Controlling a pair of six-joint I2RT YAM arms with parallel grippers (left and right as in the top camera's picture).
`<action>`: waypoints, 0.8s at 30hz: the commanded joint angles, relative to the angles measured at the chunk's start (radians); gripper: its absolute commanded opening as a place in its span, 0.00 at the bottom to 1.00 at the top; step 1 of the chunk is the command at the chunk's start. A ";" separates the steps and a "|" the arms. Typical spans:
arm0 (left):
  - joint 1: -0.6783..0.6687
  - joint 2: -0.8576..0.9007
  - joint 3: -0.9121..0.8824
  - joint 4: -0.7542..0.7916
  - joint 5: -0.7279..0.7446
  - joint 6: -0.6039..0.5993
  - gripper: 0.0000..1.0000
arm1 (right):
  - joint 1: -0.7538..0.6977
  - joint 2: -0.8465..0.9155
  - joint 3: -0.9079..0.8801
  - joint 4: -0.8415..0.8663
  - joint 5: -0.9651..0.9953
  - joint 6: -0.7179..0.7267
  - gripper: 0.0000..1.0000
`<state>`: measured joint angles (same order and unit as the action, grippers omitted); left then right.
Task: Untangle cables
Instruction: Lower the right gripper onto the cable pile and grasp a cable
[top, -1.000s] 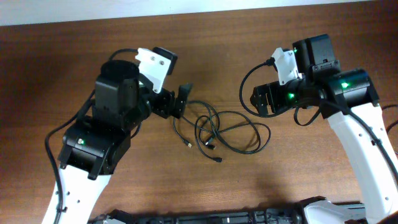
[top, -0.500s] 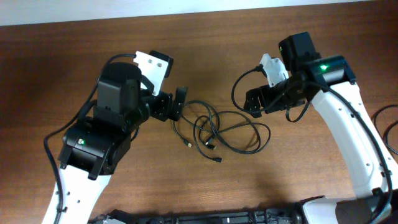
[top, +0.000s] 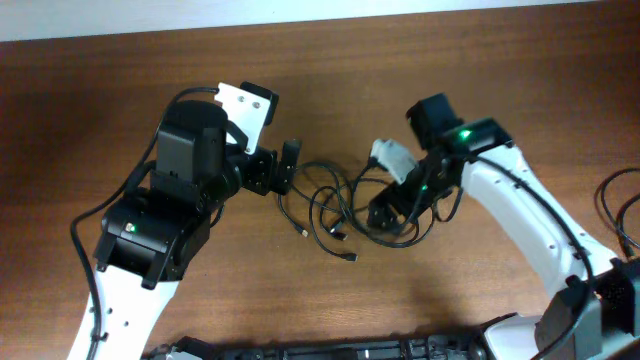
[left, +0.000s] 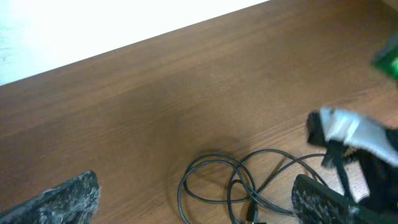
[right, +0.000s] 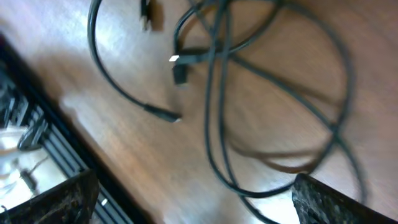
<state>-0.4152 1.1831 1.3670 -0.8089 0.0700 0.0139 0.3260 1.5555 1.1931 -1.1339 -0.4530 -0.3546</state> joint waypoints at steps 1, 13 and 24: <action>0.006 0.000 0.016 0.000 -0.007 -0.010 0.99 | 0.034 0.002 -0.058 0.053 -0.033 0.018 0.97; 0.006 0.000 0.016 -0.001 -0.007 -0.010 0.99 | 0.036 0.005 -0.194 0.229 -0.029 0.034 0.97; 0.006 0.000 0.016 -0.001 -0.007 -0.010 0.99 | 0.036 0.005 -0.379 0.443 0.005 0.030 0.98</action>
<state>-0.4156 1.1831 1.3670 -0.8093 0.0700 0.0139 0.3573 1.5578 0.8448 -0.7067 -0.4580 -0.3210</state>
